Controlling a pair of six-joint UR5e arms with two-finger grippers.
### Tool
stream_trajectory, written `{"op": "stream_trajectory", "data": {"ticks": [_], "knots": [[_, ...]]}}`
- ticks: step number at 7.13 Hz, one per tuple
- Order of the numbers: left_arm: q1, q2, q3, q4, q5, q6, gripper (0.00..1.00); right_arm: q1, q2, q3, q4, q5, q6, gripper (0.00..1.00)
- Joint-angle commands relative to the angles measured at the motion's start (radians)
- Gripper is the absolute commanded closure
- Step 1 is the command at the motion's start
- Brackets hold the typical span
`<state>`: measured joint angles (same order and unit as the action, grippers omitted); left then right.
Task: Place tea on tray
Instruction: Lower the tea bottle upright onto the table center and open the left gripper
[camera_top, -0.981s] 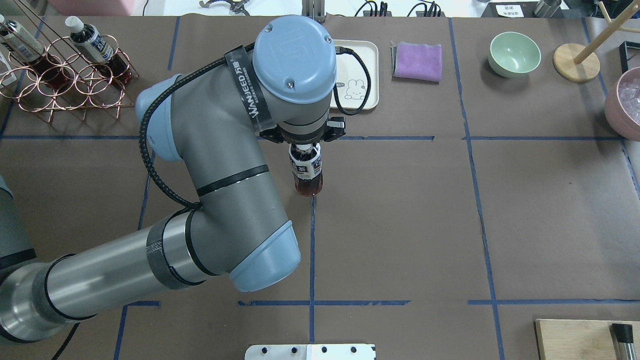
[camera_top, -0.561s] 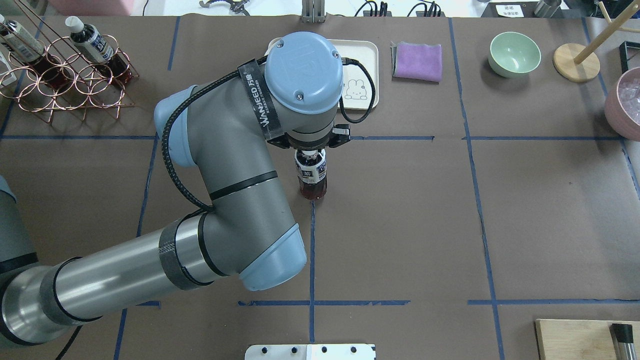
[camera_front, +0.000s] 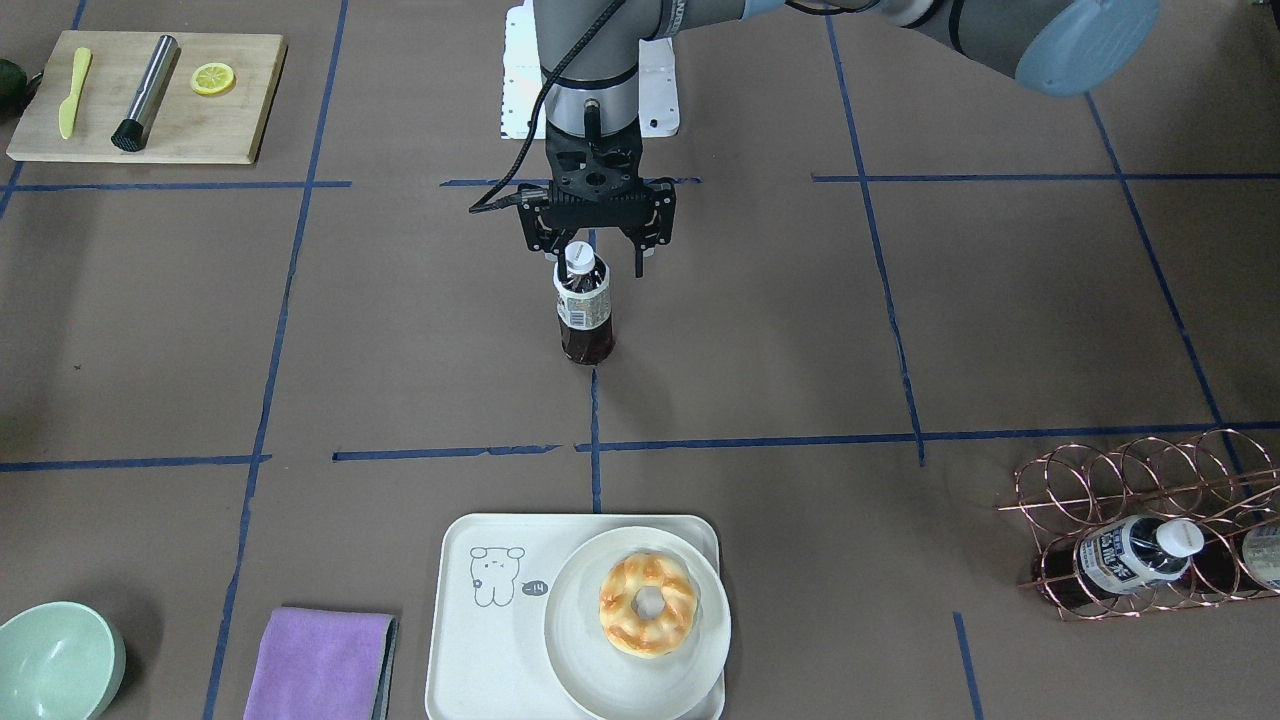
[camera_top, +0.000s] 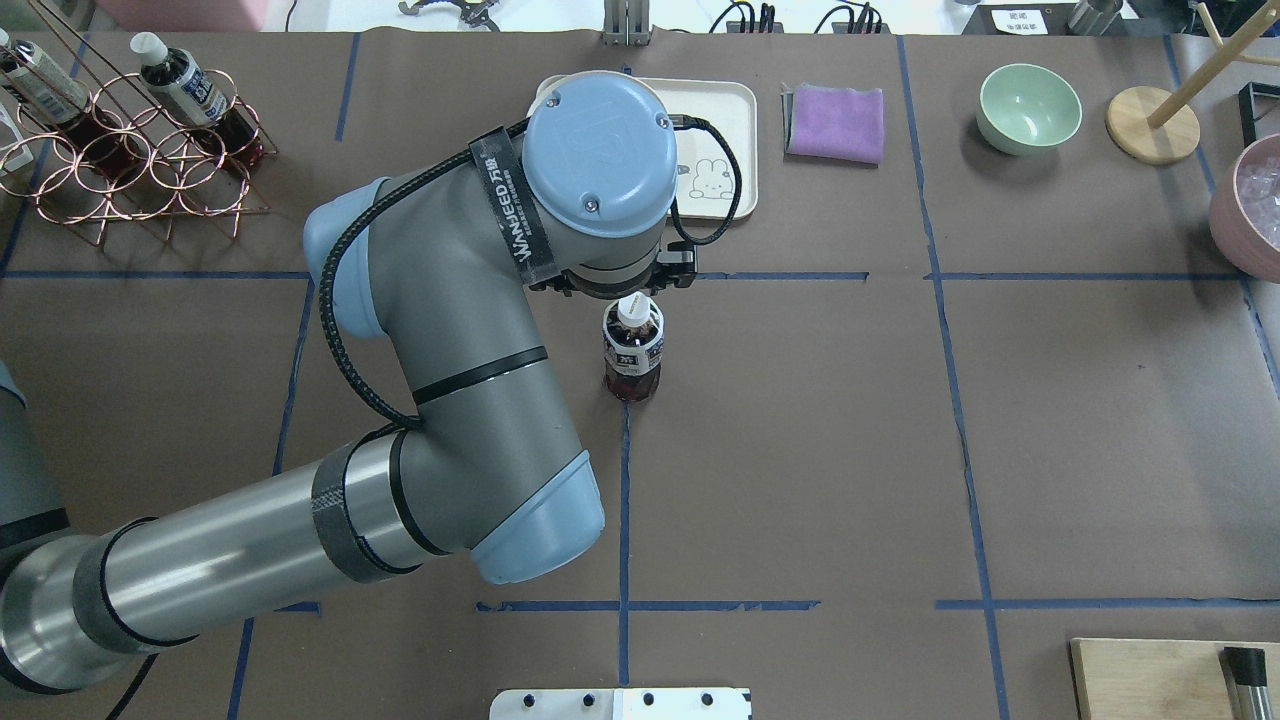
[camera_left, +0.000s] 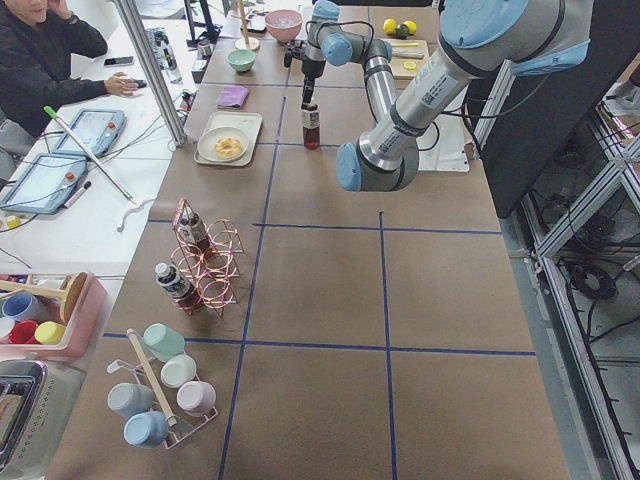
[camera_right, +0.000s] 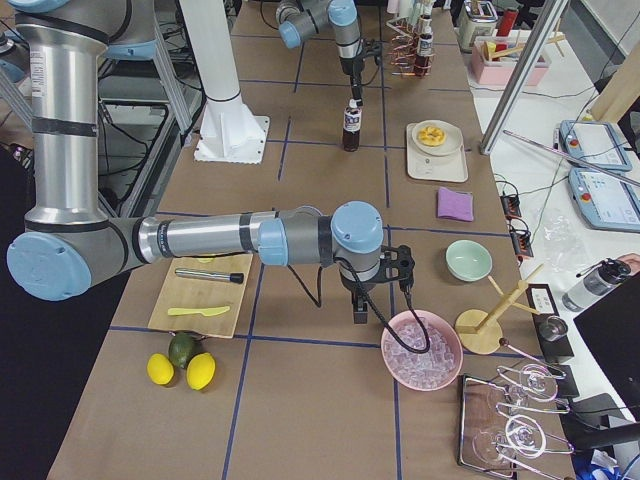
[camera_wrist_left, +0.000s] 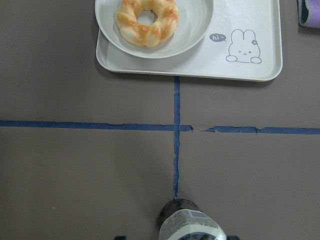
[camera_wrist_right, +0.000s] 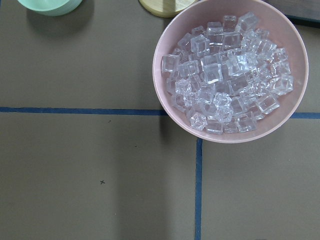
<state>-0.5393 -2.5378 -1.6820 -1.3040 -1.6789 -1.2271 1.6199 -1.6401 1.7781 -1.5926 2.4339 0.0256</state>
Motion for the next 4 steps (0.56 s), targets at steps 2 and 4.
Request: {"op": "stream_trajectory", "data": {"ticks": [2, 4], "knots": [[-0.005, 0.019, -0.088, 0.018, -0.002, 0.000, 0.00, 0.000, 0.002, 0.004, 0.000, 0.001, 0.002, 0.00], [-0.053, 0.031, -0.143, 0.046, -0.117, 0.006, 0.00, -0.002, 0.022, 0.010, 0.000, -0.001, 0.011, 0.00]]}}
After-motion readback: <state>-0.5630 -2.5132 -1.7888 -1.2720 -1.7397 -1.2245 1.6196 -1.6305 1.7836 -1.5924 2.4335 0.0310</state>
